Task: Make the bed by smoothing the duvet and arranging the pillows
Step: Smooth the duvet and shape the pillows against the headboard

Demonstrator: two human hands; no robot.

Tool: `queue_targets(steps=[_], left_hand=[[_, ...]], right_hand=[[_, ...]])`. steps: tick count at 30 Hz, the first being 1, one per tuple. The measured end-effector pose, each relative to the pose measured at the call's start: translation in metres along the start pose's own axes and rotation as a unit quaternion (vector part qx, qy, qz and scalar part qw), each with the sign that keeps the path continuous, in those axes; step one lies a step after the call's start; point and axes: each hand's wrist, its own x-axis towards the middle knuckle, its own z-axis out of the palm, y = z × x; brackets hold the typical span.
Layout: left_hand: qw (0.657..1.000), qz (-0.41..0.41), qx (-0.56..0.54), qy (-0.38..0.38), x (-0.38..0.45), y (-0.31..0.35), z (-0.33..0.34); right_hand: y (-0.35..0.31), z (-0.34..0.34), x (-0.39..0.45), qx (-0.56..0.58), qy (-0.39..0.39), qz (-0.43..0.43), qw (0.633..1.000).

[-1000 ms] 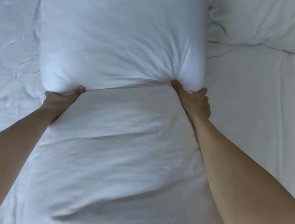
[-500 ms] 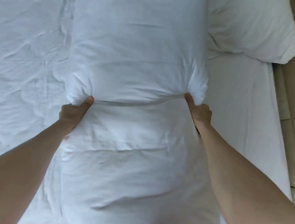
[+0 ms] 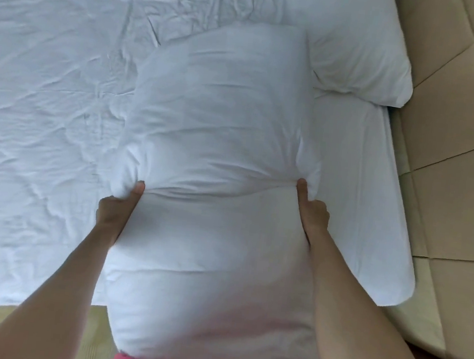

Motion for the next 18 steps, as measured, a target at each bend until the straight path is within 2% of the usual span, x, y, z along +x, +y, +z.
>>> queue_targets(steps=[7,12,18], left_hand=[[0.996,0.074,-0.002,0.048,-0.054,0.008,0.002],[0.992,0.119,-0.030,0.040,-0.093,0.022,0.024],[0.986,0.136,-0.093,0.007,-0.137,0.045,0.074]], right_hand=[[0.029,-0.047,-0.058,0.097,0.063,-0.005,0.993],[0.053,-0.090,-0.076,0.153,0.107,-0.010,0.982],[0.083,-0.148,-0.074,0.184,0.166,-0.002,0.969]])
